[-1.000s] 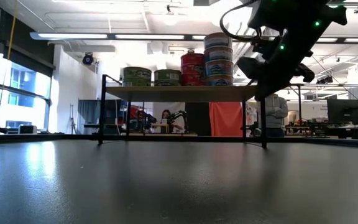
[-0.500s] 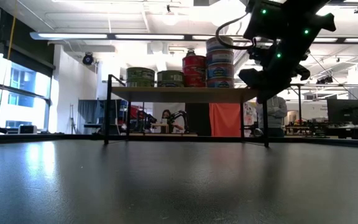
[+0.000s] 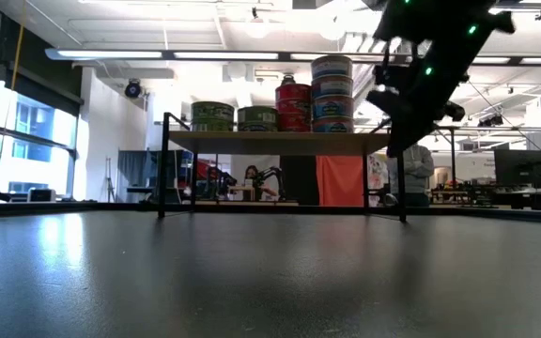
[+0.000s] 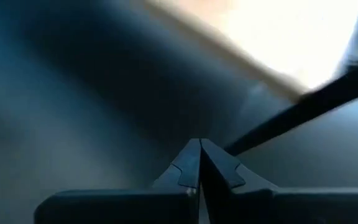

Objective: Stack canned seafood by type on shelf
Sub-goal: Return to Home Position

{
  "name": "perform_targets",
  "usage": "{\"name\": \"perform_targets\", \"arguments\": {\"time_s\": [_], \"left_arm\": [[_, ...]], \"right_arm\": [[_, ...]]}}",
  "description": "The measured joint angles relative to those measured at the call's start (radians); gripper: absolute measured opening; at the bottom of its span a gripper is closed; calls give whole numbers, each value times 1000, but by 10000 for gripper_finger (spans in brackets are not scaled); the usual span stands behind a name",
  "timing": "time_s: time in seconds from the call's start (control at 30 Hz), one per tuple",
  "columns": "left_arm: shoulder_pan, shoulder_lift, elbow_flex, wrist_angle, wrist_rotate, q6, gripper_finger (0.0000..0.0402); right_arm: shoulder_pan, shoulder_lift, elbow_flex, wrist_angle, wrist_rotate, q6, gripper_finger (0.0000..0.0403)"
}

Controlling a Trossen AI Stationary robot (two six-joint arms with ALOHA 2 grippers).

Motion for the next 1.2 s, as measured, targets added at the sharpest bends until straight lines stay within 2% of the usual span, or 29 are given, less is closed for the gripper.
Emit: {"name": "perform_targets", "arguments": {"time_s": [0.1,0.27,0.43,0.6,0.77,0.93,1.07,1.2], "left_arm": [[7,0,0,2,24,5,0],[11,0,-10,12,217,80,0],[95,-66,-126,36,231,88,0],[170,-283,-284,55,237,55,0],[189,-482,-490,125,232,-11,0],[187,-627,-687,267,239,-83,0],[187,-721,-784,279,254,-124,0],[187,-797,-851,269,331,-131,0]], "right_arm": [[48,-33,0,45,-72,-55,0],[120,-96,0,195,-184,-114,0],[146,-182,0,364,-263,-115,0],[151,-293,0,450,-232,-113,0],[142,-388,0,511,-155,-100,0],[141,-457,0,511,-140,-91,0],[141,-496,0,510,-134,-69,0],[143,-515,0,499,-138,-69,0]]}}
